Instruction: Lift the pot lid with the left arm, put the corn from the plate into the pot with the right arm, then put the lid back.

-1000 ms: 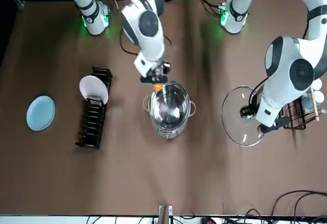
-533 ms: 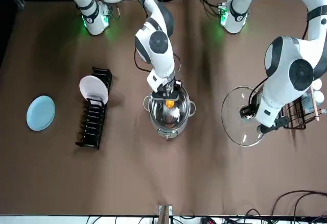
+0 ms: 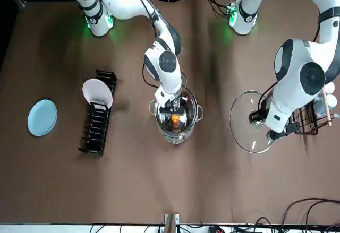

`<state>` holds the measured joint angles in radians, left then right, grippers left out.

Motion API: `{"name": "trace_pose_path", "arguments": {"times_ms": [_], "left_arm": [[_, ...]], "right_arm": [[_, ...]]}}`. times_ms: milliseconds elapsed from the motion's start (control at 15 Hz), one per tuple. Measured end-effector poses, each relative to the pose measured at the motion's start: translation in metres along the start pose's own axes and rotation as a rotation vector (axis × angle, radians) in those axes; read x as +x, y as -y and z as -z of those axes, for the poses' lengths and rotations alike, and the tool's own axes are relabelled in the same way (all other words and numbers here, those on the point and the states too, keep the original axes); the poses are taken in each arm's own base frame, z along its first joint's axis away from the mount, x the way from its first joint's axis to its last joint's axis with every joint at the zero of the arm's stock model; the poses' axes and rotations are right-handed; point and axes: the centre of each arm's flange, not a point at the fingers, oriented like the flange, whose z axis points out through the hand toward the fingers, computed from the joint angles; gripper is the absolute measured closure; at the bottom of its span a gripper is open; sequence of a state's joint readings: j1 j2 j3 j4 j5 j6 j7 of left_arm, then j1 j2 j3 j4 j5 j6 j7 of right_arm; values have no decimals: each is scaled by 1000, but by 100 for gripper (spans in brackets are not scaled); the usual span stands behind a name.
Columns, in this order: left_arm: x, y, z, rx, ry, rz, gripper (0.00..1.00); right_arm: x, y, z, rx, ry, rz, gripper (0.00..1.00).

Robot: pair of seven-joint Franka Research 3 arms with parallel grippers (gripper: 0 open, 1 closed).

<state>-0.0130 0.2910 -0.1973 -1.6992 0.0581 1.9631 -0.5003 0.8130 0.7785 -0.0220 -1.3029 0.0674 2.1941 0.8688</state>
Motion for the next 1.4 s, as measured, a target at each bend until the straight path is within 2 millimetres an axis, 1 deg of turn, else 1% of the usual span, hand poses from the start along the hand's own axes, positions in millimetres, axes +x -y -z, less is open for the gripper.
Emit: {"name": "trace_pose_path", "arguments": {"times_ms": [133, 200, 333, 533, 733, 867, 1000, 1200, 1267, 1333, 1400], "left_arm": [[0, -1, 1, -2, -2, -2, 49], [-1, -4, 3, -6, -7, -6, 49], [-2, -9, 6, -11, -11, -13, 49], [-9, -23, 10, -21, -15, -30, 49], [-14, -34, 14, -29, -18, -29, 49], [-15, -40, 20, -38, -27, -29, 49], [-18, -47, 25, -47, -34, -20, 49], [-26, -61, 28, -56, -32, -8, 49], [-30, -66, 28, -58, -31, -3, 49], [-34, -72, 29, -61, -30, -1, 49], [-38, -78, 29, -63, -28, -3, 49]], "right_arm": [[-2, 1, -14, -2, -1, 4, 63], [-7, 4, -25, -3, -1, 13, 63], [-13, 6, -35, -10, 5, 18, 63], [-16, 8, -44, -5, 0, 19, 63], [-16, 8, -44, -3, -2, 16, 63], [-15, 8, -44, -2, -3, 15, 61], [-14, 8, -43, 1, -6, 13, 50], [-9, 8, -37, 9, -14, 9, 50], [-8, 8, -35, 12, -18, 9, 46], [-7, 9, -32, 15, -20, 8, 46], [-7, 10, -30, 18, -22, 8, 44]]}}
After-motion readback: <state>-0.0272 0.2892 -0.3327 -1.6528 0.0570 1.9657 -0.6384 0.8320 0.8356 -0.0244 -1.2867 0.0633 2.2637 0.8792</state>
